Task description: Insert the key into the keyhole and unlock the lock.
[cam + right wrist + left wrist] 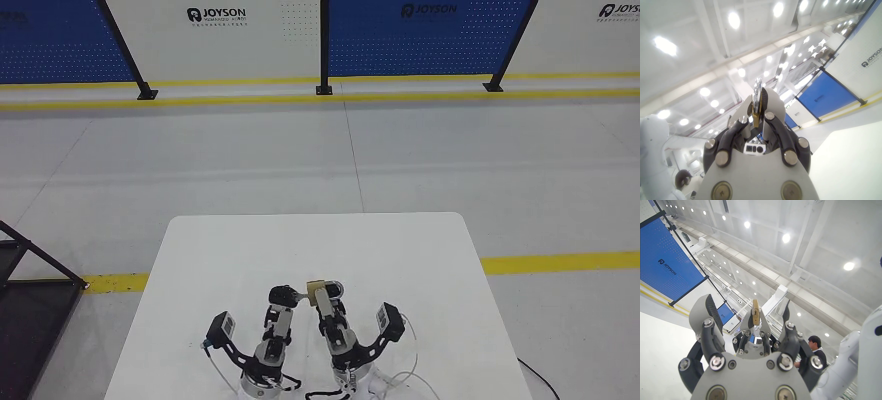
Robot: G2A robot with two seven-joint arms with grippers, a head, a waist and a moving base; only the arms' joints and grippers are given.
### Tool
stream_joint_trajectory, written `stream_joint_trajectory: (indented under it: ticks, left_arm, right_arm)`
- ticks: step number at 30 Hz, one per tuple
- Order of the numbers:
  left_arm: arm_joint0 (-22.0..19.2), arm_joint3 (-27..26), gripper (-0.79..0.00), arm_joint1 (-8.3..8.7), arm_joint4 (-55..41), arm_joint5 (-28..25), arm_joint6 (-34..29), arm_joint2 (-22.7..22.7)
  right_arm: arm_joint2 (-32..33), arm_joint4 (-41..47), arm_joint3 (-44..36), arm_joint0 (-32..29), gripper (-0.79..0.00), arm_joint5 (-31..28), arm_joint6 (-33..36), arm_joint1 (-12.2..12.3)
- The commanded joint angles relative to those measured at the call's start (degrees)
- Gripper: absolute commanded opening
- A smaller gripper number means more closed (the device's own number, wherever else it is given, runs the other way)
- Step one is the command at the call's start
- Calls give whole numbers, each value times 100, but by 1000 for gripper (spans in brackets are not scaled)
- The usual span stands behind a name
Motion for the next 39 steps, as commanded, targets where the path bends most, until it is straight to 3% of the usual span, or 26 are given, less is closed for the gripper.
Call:
stream_joint_trajectory:
  ticks: [1,4,10,20,28,30,32,35,39]
  left_arm:
    - [20,56,-351,39,39,-227,-89,-151]
    - [74,129,-400,123,70,-648,-418,-420]
    - [245,-99,-348,355,-122,-663,-1388,-653]
    - [372,-387,-474,703,-879,-663,-2479,-749]
    - [282,-328,-511,773,-991,-663,-2567,-666]
    - [264,-315,-551,778,-982,-663,-2534,-654]
    - [253,-301,-674,782,-963,-663,-2497,-640]
    - [240,-289,-674,789,-922,-663,-2447,-627]
    - [233,-267,-742,793,-843,-663,-2350,-623]
  right_arm:
    - [62,-52,-30,-60,-785,-28,28,29]
    - [167,-82,-81,-169,-785,-190,190,85]
    - [415,-131,-139,-403,-785,-418,419,167]
    - [629,-39,-190,-501,-785,-592,807,166]
    - [665,38,-216,-545,-785,-578,1167,124]
    - [671,39,-220,-561,-785,-581,1222,113]
    - [686,30,-223,-574,-785,-583,1260,103]
    - [713,14,-217,-588,-785,-565,1310,90]
    - [745,22,-204,-603,-785,-563,1368,72]
